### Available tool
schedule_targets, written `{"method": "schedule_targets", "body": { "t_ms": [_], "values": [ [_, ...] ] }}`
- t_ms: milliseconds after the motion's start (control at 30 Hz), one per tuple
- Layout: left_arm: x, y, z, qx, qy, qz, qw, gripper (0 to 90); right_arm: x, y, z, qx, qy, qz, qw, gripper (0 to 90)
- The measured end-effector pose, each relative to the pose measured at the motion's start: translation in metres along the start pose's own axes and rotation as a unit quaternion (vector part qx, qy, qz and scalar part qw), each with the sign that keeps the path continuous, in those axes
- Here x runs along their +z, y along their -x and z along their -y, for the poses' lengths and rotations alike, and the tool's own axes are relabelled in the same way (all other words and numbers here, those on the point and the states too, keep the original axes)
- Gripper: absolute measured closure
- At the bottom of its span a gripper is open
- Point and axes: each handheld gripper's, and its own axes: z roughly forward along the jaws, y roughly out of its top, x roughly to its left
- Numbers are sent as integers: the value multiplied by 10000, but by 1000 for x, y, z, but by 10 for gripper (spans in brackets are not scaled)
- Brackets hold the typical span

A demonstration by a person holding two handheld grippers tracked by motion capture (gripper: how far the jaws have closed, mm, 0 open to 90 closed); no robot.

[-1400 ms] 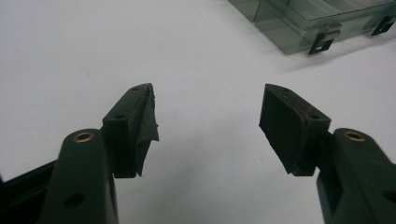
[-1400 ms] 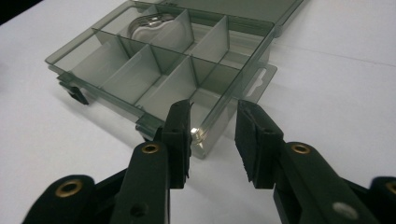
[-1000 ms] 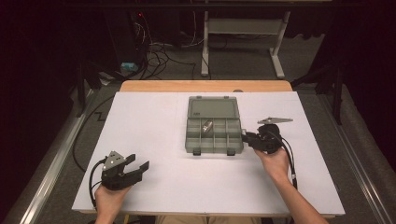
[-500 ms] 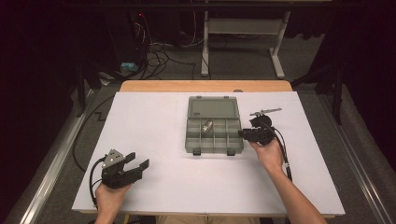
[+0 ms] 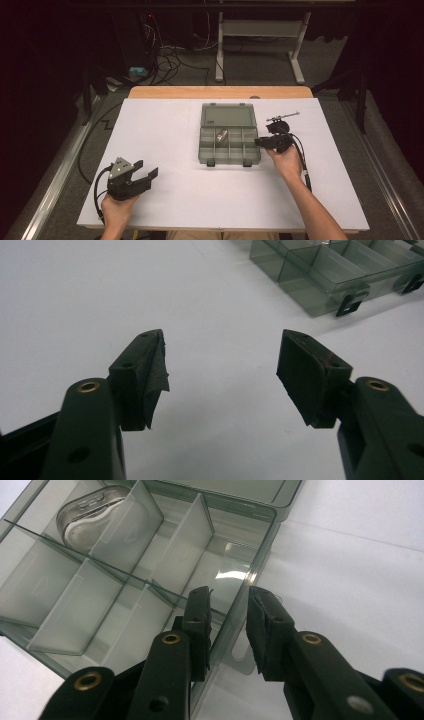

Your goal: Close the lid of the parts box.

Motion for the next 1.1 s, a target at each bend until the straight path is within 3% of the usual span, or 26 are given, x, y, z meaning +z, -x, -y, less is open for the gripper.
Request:
{"method": "schedule_targets", "body": {
  "t_ms": [167,300,500,567,667,833,1000,1100],
  "values": [
    [12,8,-3,-27,-177,139,9997,363,0,0,0,23,5,-23,10000,722],
    [24,18,-6,52,-155,296,9994,383,0,0,1,39,25,-16,10000,722],
    [49,29,-16,71,-217,318,9992,386,0,0,1,19,11,-3,10000,722],
    [58,34,-18,247,-346,226,9988,400,0,0,2,33,15,-13,10000,722],
    [69,43,-20,426,-407,254,9979,431,0,0,3,20,64,0,10000,723],
    [87,53,-26,271,-577,370,9973,452,0,-2,3,12,47,41,10000,724],
    [107,61,-31,254,-748,349,9963,450,0,-1,4,24,84,28,10000,724],
    [119,63,-34,216,-814,294,9960,449,0,-1,3,150,72,16,9999,723]
  ]
}}
